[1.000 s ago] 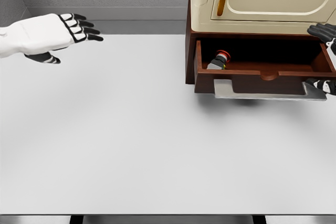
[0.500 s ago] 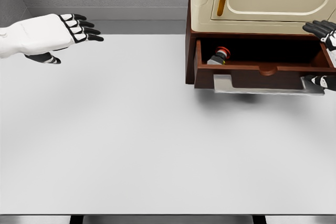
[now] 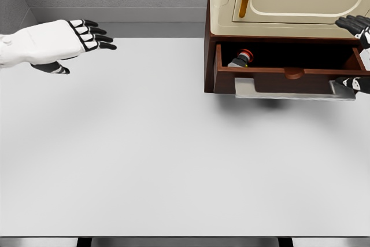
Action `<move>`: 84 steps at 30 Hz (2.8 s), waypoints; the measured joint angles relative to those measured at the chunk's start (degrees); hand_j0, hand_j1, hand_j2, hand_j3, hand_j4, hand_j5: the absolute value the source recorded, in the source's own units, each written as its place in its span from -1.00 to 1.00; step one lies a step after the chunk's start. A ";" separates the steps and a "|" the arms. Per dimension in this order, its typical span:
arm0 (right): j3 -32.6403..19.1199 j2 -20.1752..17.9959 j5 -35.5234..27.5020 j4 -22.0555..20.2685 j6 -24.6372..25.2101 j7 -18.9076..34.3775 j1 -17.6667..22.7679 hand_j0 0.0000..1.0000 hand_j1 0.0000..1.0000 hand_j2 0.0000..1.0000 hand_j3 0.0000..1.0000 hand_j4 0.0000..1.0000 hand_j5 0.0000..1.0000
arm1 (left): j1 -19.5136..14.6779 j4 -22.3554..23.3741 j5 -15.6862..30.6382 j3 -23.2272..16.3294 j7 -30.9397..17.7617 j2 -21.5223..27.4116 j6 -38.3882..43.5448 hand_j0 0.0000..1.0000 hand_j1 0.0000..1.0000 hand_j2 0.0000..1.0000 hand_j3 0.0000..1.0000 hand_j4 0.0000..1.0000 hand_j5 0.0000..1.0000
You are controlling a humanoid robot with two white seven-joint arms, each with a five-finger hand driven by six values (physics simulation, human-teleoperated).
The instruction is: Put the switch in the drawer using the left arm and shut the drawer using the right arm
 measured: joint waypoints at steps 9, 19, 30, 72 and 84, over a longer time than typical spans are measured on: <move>-0.25 -0.76 -2.24 -6.06 0.03 -0.24 0.70 1.00 1.00 1.00 1.00 1.00 1.00 | 0.00 -0.01 0.01 0.04 0.01 -0.05 0.00 1.00 1.00 1.00 1.00 1.00 1.00; 0.09 -1.28 -2.13 -9.17 0.03 -0.08 0.70 1.00 1.00 1.00 1.00 1.00 1.00 | 0.00 0.01 0.00 0.03 -0.01 -0.10 0.00 1.00 1.00 1.00 1.00 1.00 1.00; -0.15 -0.91 -2.93 -9.33 0.01 5.72 -2.11 0.15 0.15 0.15 0.15 0.15 0.15 | 0.00 -0.03 0.01 0.02 0.01 -0.11 0.00 1.00 1.00 1.00 1.00 1.00 1.00; 29.27 0.13 -2.16 -8.97 -0.01 7.61 -15.03 0.23 0.23 0.23 0.23 0.23 0.23 | 1.23 0.62 0.00 0.13 0.01 0.43 0.00 1.00 1.00 1.00 1.00 1.00 1.00; 28.95 -1.57 -2.24 -4.63 -0.02 7.64 -15.12 0.26 0.26 0.26 0.26 0.26 0.26 | 1.49 0.63 -0.07 0.81 0.01 0.41 0.00 1.00 1.00 1.00 1.00 1.00 1.00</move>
